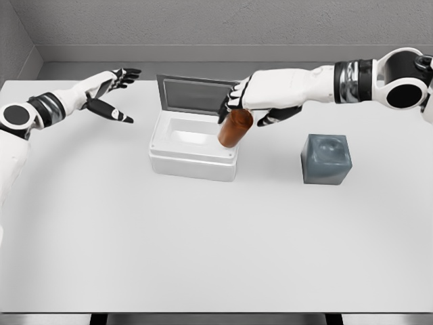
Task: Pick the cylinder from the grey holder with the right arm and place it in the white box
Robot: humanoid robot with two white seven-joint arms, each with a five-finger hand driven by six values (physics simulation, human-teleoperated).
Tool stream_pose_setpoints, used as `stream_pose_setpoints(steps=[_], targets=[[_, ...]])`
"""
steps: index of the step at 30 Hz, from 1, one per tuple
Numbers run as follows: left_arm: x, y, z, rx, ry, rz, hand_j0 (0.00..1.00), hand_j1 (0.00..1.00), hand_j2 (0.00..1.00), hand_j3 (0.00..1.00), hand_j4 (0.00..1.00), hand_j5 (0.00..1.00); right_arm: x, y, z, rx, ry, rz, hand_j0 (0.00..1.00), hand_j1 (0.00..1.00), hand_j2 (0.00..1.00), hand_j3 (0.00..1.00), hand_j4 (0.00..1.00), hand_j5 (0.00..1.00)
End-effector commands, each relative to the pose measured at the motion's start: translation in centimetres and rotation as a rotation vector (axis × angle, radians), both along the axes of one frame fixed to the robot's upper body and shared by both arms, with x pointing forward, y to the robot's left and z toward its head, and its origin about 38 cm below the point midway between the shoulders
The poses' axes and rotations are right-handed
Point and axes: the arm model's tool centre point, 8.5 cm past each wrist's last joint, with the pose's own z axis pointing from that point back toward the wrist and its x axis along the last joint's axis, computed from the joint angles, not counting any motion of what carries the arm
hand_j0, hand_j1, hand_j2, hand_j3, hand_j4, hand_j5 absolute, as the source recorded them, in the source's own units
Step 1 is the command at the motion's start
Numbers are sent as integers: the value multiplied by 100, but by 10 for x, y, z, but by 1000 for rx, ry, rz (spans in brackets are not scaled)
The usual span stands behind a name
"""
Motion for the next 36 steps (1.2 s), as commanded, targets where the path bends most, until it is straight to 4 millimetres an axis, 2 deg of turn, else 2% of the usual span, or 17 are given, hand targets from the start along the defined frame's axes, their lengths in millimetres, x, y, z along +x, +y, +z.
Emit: stream_pose_setpoints(steps=[1,3,6,9,11,15,17,19,20,23,29,31,36], targets=[[-1,1,-1,11,5,-6,100,100,100,100,100,100,-5,1,3,12,0,11,92,92,92,92,92,92],[-2,11,3,19,-3,5,100,100,100,100,100,100,-8,-2,5,14,0,12,92,92,92,92,92,92],[-2,11,3,19,-3,5,100,100,100,100,100,100,-15,-6,14,33,-16,21,92,92,92,92,92,92],[0,14,9,20,-13,10,100,100,100,100,100,100,-32,-33,32,57,-44,1,92,92,92,92,92,92],[0,15,10,20,-15,13,100,100,100,100,100,100,-42,-50,51,83,-83,-19,92,92,92,92,92,92],[2,11,14,14,-26,8,100,100,100,100,100,100,-46,-63,55,94,-83,-45,92,92,92,92,92,92],[4,4,15,12,-26,-3,100,100,100,100,100,100,-47,-74,55,90,-85,-69,92,92,92,92,92,92],[7,0,20,8,-37,-10,100,100,100,100,100,100,-50,-101,57,85,-91,-134,92,92,92,92,92,92],[8,-8,20,-2,-38,-20,100,100,100,100,100,100,-52,-112,58,81,-93,-160,92,92,92,92,92,92],[11,-23,20,-15,-40,-41,100,100,100,100,100,100,-55,-127,58,73,-95,-195,92,92,92,92,92,92],[14,-29,26,-17,-49,-49,100,100,100,100,100,100,-58,-126,54,67,-86,-189,95,95,95,95,95,95],[16,-38,29,-22,-56,-64,100,100,100,100,100,100,-59,-124,55,68,-87,-181,95,95,95,95,95,95],[16,-40,29,-14,-56,-71,100,100,100,100,100,100,-61,-130,51,64,-77,-196,96,96,96,96,96,96]])
